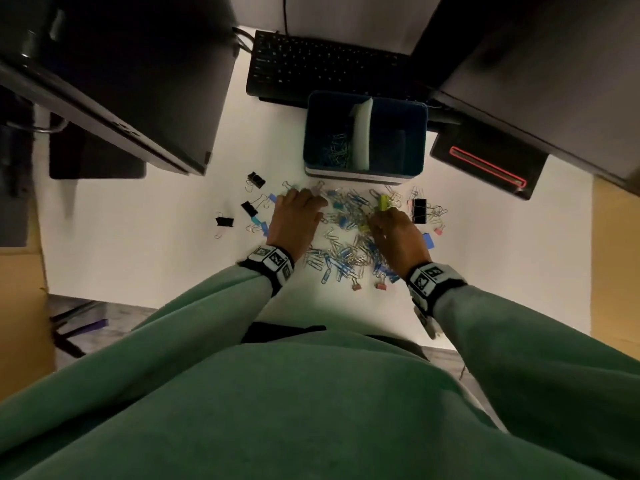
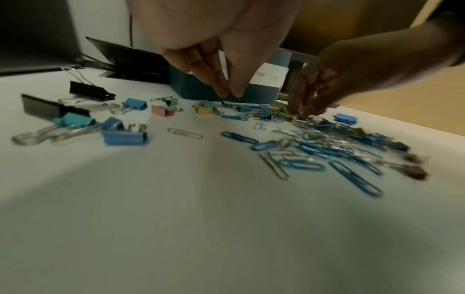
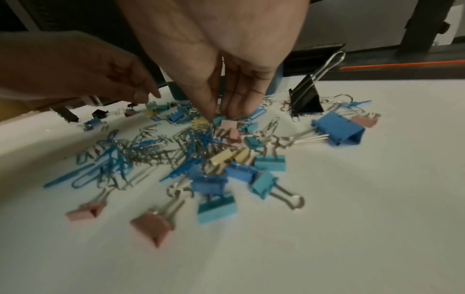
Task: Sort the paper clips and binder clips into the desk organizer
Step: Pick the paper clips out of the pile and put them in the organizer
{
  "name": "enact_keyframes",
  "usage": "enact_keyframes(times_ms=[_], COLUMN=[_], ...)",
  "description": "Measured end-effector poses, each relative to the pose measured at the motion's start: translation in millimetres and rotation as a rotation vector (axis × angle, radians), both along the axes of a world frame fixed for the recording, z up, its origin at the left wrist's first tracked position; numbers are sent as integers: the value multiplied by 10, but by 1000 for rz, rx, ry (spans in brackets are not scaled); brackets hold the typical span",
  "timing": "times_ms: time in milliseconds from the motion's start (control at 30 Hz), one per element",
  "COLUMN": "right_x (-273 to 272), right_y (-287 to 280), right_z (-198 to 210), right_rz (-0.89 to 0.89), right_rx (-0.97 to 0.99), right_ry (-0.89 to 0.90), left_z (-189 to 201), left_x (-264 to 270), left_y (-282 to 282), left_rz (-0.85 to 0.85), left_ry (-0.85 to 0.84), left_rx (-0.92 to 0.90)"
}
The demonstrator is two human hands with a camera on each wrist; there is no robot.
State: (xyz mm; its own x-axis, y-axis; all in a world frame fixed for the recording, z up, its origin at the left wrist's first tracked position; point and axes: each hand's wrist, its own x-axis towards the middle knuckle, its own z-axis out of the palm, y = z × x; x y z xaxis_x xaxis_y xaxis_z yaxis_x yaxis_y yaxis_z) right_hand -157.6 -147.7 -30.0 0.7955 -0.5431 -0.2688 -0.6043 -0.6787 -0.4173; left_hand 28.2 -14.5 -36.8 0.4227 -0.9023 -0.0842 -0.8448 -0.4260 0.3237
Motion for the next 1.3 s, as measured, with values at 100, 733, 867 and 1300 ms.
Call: enact_keyframes(times_ms=[100, 733, 867, 1300], right_x=[-42, 479, 450, 141], right_y=[-80, -185, -113, -453], right_z=[53, -165, -187, 157], right_rz=[-37, 200, 225, -162], right_rx=[-80, -68, -37, 462], right_ry=[39, 94, 68, -79], left_z=[-35, -5, 38, 13], left_x=[138, -37, 147, -316], left_y=[-93, -128, 17, 157], left_rz=[97, 29, 145, -66], left_ry=[-12, 230, 120, 255], left_rx=[72, -28, -23, 209])
